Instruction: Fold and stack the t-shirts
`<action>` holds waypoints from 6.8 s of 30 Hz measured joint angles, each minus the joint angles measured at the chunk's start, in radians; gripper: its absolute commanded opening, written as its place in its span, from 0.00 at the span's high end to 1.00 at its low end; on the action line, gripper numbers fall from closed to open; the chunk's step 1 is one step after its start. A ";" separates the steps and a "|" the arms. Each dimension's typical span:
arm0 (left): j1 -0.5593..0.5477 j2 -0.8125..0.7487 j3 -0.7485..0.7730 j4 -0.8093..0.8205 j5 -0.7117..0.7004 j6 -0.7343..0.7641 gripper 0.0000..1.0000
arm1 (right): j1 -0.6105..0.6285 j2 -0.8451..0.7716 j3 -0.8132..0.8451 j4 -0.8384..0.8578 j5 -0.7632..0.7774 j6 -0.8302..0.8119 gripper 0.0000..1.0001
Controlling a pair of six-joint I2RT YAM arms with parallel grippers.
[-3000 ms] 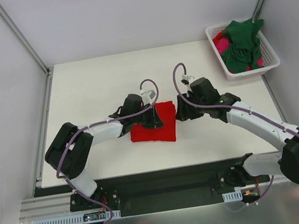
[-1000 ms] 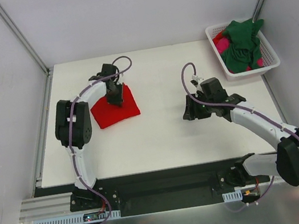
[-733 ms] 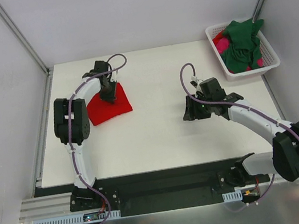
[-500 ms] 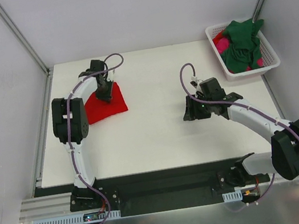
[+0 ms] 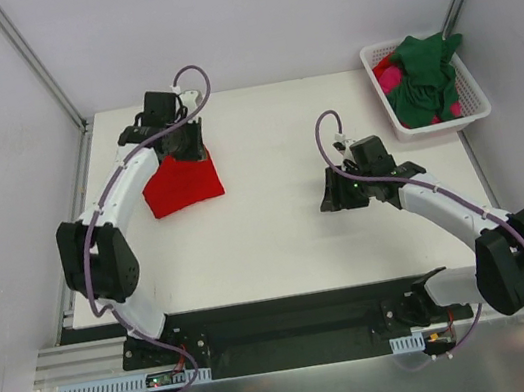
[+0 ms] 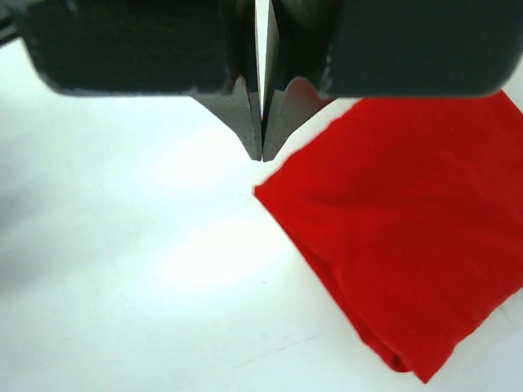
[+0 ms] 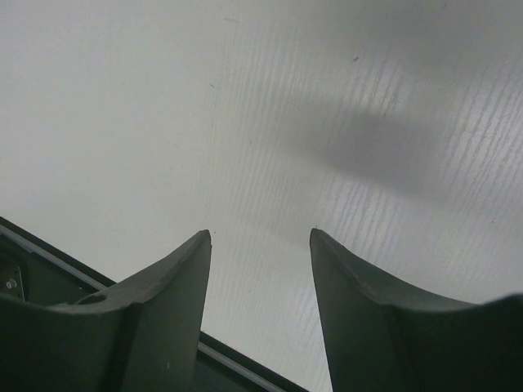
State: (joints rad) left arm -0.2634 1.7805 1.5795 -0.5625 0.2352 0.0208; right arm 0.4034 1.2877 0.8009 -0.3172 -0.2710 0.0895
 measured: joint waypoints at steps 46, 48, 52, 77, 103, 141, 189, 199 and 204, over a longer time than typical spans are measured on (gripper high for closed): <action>-0.053 -0.262 -1.061 0.967 -0.195 -0.916 1.00 | 0.000 -0.031 -0.010 0.014 -0.033 -0.001 0.45; -0.026 -0.262 -1.053 0.952 -0.204 -0.904 1.00 | 0.000 -0.031 -0.010 0.014 -0.033 -0.001 0.45; 0.052 -0.262 -1.031 0.913 -0.222 -0.872 1.00 | 0.000 -0.031 -0.010 0.014 -0.033 -0.001 0.45; 0.293 -0.087 -0.761 0.800 -0.226 -0.706 1.00 | 0.000 -0.032 -0.028 0.013 -0.030 -0.002 0.45; -0.194 -0.039 -0.555 0.648 -0.265 -0.464 1.00 | 0.000 -0.068 -0.047 0.012 -0.031 0.000 0.45; -0.064 0.169 -0.310 0.399 -0.319 -0.247 1.00 | -0.002 -0.060 -0.047 0.007 -0.030 0.000 0.45; 0.309 0.472 0.223 0.021 -0.083 -0.201 1.00 | -0.027 -0.004 -0.047 0.008 -0.034 -0.003 0.45; 0.371 0.607 0.480 -0.043 -0.089 -0.164 1.00 | -0.027 0.021 -0.043 0.007 -0.034 -0.005 0.45; 0.377 0.665 0.586 -0.073 -0.089 -0.157 1.00 | -0.027 0.035 -0.036 0.006 -0.033 -0.005 0.45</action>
State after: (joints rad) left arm 0.1135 2.4454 2.1651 -0.6353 0.1463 -0.1364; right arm 0.3763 1.3228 0.7650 -0.3111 -0.3038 0.0849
